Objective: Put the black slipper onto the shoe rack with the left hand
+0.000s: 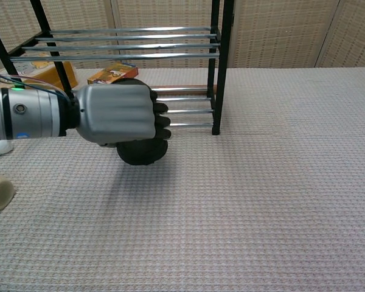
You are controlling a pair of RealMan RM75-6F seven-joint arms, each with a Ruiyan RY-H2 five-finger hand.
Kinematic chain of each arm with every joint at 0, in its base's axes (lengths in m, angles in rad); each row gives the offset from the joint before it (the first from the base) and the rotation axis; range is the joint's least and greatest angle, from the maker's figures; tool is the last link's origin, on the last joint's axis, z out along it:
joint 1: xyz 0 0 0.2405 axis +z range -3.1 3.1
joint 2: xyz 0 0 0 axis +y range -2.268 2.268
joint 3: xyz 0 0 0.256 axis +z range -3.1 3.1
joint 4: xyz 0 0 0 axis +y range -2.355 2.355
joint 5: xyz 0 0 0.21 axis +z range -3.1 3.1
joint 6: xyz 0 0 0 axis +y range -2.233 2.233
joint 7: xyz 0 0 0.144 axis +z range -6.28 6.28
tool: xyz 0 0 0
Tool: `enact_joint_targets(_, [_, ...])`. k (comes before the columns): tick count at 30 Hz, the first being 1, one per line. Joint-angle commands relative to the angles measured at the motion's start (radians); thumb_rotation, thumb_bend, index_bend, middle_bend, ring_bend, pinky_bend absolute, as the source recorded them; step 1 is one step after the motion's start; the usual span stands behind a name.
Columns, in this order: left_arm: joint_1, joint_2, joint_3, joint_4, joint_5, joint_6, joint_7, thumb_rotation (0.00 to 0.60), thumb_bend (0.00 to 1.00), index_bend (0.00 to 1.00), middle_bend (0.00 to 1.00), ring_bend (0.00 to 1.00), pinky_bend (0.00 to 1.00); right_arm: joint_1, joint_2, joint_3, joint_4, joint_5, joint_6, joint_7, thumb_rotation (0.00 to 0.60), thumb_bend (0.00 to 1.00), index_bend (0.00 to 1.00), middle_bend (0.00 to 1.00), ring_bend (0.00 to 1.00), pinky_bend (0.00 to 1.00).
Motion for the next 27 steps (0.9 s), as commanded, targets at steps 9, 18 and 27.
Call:
enact_joint_targets(9, [-0.055,-0.059,0.016,0.151,0.008,0.004,-0.078,0.6,0.22,0.5,0.37,0.26,0.41,-0.005,-0.001,-0.001,0.001,0.003,-0.001,0.012,0.6,0.21,0.15,0.25,0.18,0.2])
enact_joint_targets(18, [-0.063,-0.093,0.02,0.219,-0.024,0.006,-0.059,0.6,0.22,0.46,0.37,0.26,0.41,-0.006,0.0,-0.002,-0.001,0.004,-0.003,0.012,0.6,0.21,0.15,0.25,0.18,0.2])
enact_joint_targets(27, [-0.057,-0.114,0.023,0.258,-0.063,0.013,-0.018,0.6,0.22,0.42,0.31,0.2,0.41,-0.005,-0.002,-0.001,0.003,0.002,-0.006,0.013,0.6,0.21,0.15,0.25,0.18,0.2])
